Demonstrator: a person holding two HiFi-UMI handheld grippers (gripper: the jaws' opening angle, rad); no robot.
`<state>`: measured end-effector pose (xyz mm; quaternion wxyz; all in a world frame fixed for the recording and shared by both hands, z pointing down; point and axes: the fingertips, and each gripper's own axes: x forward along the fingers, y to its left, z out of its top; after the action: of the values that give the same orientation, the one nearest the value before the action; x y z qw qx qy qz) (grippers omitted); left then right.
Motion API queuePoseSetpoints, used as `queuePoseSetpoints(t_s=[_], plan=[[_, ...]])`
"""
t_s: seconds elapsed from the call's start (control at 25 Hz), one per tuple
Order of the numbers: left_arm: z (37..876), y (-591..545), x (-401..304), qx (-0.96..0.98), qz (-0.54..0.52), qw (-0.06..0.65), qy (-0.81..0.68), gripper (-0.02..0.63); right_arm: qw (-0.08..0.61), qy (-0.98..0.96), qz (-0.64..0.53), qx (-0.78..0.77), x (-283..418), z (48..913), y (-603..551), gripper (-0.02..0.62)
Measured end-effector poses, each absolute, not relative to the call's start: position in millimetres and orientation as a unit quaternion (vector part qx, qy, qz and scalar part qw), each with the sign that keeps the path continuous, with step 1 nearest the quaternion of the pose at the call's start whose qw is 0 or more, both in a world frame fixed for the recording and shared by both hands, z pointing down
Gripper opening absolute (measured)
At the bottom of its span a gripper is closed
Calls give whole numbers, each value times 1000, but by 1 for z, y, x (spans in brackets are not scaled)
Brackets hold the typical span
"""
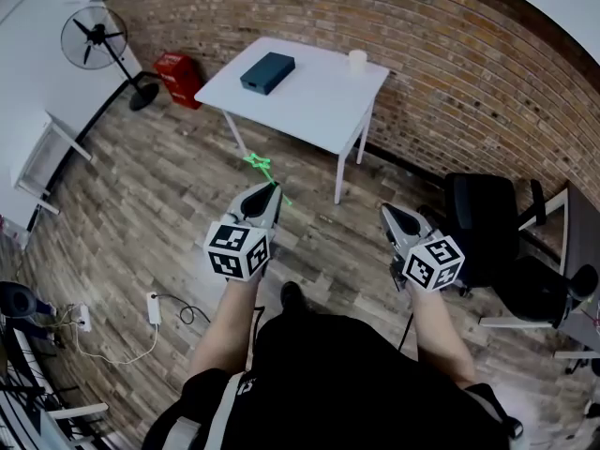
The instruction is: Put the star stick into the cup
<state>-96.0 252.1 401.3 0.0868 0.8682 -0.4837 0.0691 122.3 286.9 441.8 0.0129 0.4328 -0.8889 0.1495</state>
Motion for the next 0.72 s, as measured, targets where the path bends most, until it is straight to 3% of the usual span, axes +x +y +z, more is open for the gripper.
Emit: queuePoseSetpoints(t_s=[0.72], plan=[[409,109,-266,874,51,108,-470,20,38,-891,156,424,-63,436,145,0]])
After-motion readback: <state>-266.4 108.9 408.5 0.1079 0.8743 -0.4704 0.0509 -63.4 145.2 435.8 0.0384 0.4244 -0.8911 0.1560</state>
